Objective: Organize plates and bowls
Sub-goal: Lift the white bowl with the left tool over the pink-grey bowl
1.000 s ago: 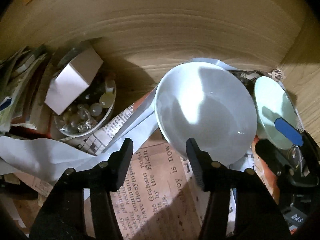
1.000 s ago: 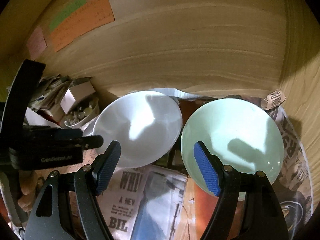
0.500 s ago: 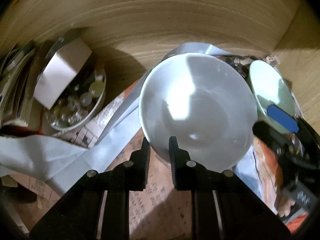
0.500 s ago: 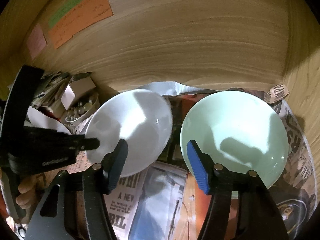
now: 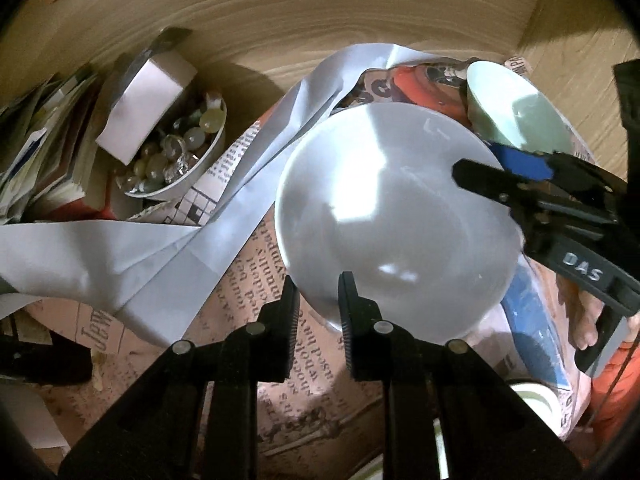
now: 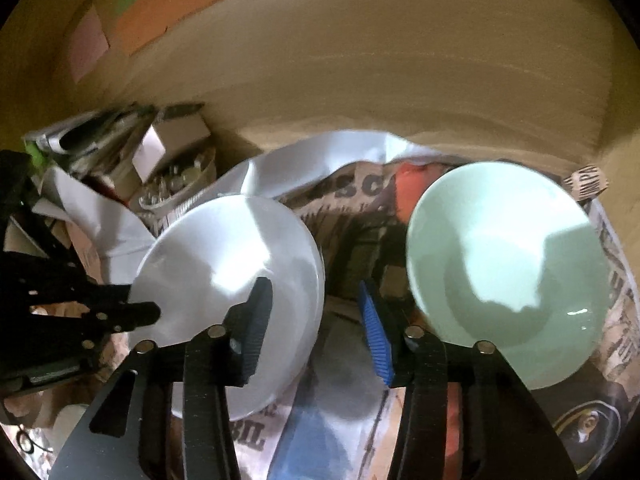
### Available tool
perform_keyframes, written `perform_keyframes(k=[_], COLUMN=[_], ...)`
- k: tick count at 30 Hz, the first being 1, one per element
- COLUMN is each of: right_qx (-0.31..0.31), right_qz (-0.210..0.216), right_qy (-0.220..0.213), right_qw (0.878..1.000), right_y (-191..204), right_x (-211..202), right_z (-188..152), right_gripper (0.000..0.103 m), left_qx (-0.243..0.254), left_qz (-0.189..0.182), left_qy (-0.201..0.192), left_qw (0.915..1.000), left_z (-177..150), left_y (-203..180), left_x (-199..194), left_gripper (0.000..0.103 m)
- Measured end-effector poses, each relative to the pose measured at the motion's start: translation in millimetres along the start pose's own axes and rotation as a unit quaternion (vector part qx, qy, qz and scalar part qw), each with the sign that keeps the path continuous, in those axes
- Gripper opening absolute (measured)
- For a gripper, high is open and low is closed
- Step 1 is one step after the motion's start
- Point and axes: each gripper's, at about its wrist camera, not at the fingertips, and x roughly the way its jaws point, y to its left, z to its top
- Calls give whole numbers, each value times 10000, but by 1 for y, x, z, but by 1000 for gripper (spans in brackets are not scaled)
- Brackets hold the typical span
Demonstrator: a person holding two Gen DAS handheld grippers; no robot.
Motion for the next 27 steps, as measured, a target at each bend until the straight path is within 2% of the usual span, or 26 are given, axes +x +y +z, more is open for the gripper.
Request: perform_keyframes(k=[1, 2, 3, 8, 14, 27], right_qx=[-22, -29, -34, -18, -12, -232], right_qz=[45, 84, 135, -7, -46, -72], right_qy=[108, 201, 294, 284, 82, -480], right_qw=[9999, 9998, 9995, 9996, 10000, 9986], right_y=[1, 1, 2, 3, 6, 37], right_x=[4, 8, 12, 11, -6, -59], right_z=[-1, -2, -3, -4, -3, -2], right_gripper=[22, 14, 12, 12, 12, 13], left_qx=[-9, -28, -42, -76, -264, -320], left_qz=[10, 19, 14, 110, -81, 56], left_qy=[-20, -40, -71, -77, -122, -1057], left_qw=[10000, 10000, 10000, 9999, 9995, 9939], left_z=[1, 1, 1, 5, 5, -21], left_y=[-1, 0, 0, -9, -6, 0], left_x=[1, 1, 0, 4, -3, -75], left_gripper=[19, 19, 19, 19, 19, 19])
